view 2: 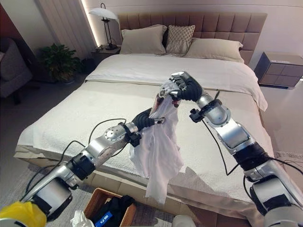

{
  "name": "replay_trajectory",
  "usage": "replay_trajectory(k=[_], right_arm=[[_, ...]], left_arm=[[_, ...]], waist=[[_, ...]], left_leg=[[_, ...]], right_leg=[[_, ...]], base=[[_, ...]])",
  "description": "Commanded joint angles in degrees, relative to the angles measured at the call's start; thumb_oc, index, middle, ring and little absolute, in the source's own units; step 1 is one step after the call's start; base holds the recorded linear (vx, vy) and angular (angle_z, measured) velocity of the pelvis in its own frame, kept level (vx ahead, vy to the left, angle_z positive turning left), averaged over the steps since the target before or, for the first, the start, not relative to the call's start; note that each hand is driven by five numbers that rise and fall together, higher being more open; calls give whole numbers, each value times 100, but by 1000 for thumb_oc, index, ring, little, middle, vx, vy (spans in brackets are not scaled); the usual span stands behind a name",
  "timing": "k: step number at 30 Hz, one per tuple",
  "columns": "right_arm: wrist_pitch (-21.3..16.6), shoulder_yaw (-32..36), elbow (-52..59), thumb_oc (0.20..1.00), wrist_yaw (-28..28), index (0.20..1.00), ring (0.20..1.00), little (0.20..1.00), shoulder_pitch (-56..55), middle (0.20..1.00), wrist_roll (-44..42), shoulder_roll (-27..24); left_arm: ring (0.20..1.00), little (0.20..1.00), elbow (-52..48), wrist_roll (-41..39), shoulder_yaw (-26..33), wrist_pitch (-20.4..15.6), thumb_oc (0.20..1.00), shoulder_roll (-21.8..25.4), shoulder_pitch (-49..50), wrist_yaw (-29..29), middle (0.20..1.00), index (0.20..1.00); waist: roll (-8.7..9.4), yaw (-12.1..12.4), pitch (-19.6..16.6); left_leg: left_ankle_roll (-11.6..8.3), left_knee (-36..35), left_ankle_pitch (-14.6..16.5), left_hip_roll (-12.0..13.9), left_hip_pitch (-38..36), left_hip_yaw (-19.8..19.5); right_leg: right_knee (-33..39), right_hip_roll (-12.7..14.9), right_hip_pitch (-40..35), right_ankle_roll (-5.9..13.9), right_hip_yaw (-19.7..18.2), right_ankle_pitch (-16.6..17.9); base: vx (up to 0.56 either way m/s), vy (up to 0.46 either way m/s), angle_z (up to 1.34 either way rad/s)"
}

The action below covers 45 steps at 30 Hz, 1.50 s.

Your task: Pick up clothes into the bucket

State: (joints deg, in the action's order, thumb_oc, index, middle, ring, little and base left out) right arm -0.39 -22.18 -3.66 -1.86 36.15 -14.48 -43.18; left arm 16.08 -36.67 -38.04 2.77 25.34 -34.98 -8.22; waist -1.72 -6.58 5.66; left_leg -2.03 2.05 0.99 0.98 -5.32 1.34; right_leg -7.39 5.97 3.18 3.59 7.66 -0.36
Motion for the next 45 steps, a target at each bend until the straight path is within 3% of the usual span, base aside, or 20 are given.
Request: replay_trajectory(k=[1, 2, 4, 5, 9, 17, 19, 22, 27, 33, 36, 37, 38, 45], right_arm=[[-380, 1115, -74, 1000, -504, 1000, 1000, 1000, 114, 1000, 169, -102], [-339, 1296, -114, 1000, -511, 1000, 1000, 1000, -162, 1000, 261, -83], [-337, 1296, -107, 1000, -510, 1000, 1000, 1000, -173, 1000, 264, -78], [-294, 1506, -244, 1000, -525, 1000, 1000, 1000, -530, 1000, 420, -47], [-169, 1812, -527, 1000, -486, 1000, 1000, 1000, -1216, 1000, 769, 35], [12, 2282, -1466, 1000, -290, 1000, 1000, 1000, -2271, 1000, 1048, 91], [108, 2418, -2270, 1000, -328, 1000, 1000, 1000, -2663, 1000, 1114, 308], [134, 2449, -2752, 1000, -400, 1000, 1000, 1000, -2799, 1000, 1126, 512], [68, 2520, -3870, 1000, -725, 1000, 1000, 1000, -3132, 1000, 1058, 1343], [61, 2445, -4772, 1000, -896, 1000, 1000, 1000, -3606, 1000, 1134, 2019], [1, 2374, -4705, 1000, -948, 1000, 1000, 1000, -3789, 1000, 1176, 2171], [-154, 2334, -4444, 1000, -1013, 1000, 1000, 1000, -4013, 1000, 1160, 2318], [-225, 2328, -4353, 1000, -1024, 1000, 1000, 1000, -4110, 1000, 1121, 2370], [-596, 1984, -4081, 1000, -776, 1000, 1000, 1000, -4440, 1000, 703, 2571]], left_arm=[[200, 200, -345, 197, 586, -344, 200, 508, 663, 244, 200, 200], [200, 200, -589, 165, 931, -390, 200, 550, 1031, 327, 200, 200], [200, 200, -606, 166, 935, -383, 200, 557, 1049, 329, 200, 200], [200, 200, -861, 201, 1391, -465, 200, 608, 1420, 442, 200, 200], [200, 200, -1358, 292, 2158, -573, 200, 651, 2117, 596, 200, 200], [200, 200, -2436, 381, 3402, -749, 200, 945, 3348, 543, 200, 200], [200, 200, -2961, 214, 3932, -858, 200, 983, 3884, 561, 200, 200], [200, 200, -3157, 144, 4149, -897, 200, 966, 4124, 567, 200, 200], [200, 200, -3421, 302, 4514, -983, 200, 701, 4643, 708, 200, 200], [200, 200, -3110, 1168, 4886, -1000, 200, 379, 5263, 1074, 200, 200], [200, 200, -2956, 1840, 5064, -1009, 200, 404, 5446, 1315, 200, 200], [200, 200, -2778, 3180, 5317, -989, 200, 586, 5583, 1788, 200, 200], [200, 200, -2721, 3531, 5361, -1029, 200, 622, 5624, 2000, 200, 200], [200, 200, -1359, 3624, 5318, -1146, 200, 190, 5217, 2910, 200, 200]], waist=[[370, 207, -202], [382, 233, -188], [383, 230, -197], [399, 274, -164], [424, 331, -128], [431, 453, 16], [420, 540, 153], [418, 576, 228], [403, 678, 487], [444, 717, 832], [476, 709, 955], [494, 706, 1125], [517, 694, 1165], [597, 634, 1644]], left_leg=[[-147, 533, 422, -64, 425, -229], [-147, 546, 430, -67, 432, -238], [-147, 547, 432, -67, 433, -239], [-143, 567, 440, -69, 444, -252], [-134, 590, 452, -84, 485, -287], [-121, 663, 472, -116, 604, -368], [-115, 722, 460, -153, 715, -444], [-110, 759, 453, -172, 784, -502], [-93, 854, 419, -219, 995, -630], [-83, 1047, 405, -230, 1299, -725], [-81, 1164, 418, -220, 1445, -744], [-84, 1286, 474, -188, 1542, -728], [-79, 1305, 428, -192, 1636, -728], [-53, 1620, 407, -181, 2130, -690]], right_leg=[[274, 354, -650, 445, 94, -288], [267, 354, -649, 437, 97, -301], [266, 354, -649, 437, 98, -302], [256, 358, -651, 427, 107, -311], [252, 359, -656, 412, 139, -329], [179, 374, -586, 405, 201, -368], [97, 377, -511, 394, 236, -391], [41, 380, -462, 387, 269, -408], [-111, 412, -280, 367, 363, -423], [-251, 430, -12, 348, 432, -412], [-331, 434, 125, 343, 427, -417], [-445, 429, 217, 337, 410, -457], [-481, 448, 321, 344, 403, -423], [-849, 526, 865, 344, 293, -418]], base=[[0, 0, 0], [0, 0, 0], [0, 0, 0], [0, 0, 0], [0, 0, 0], [2, 0, 6], [-26, 17, 9], [-39, 13, 8], [-56, 16, 17], [-68, 15, 9], [-70, 13, 1], [-73, 22, 2], [-90, 34, 4], [-75, 41, 0]])
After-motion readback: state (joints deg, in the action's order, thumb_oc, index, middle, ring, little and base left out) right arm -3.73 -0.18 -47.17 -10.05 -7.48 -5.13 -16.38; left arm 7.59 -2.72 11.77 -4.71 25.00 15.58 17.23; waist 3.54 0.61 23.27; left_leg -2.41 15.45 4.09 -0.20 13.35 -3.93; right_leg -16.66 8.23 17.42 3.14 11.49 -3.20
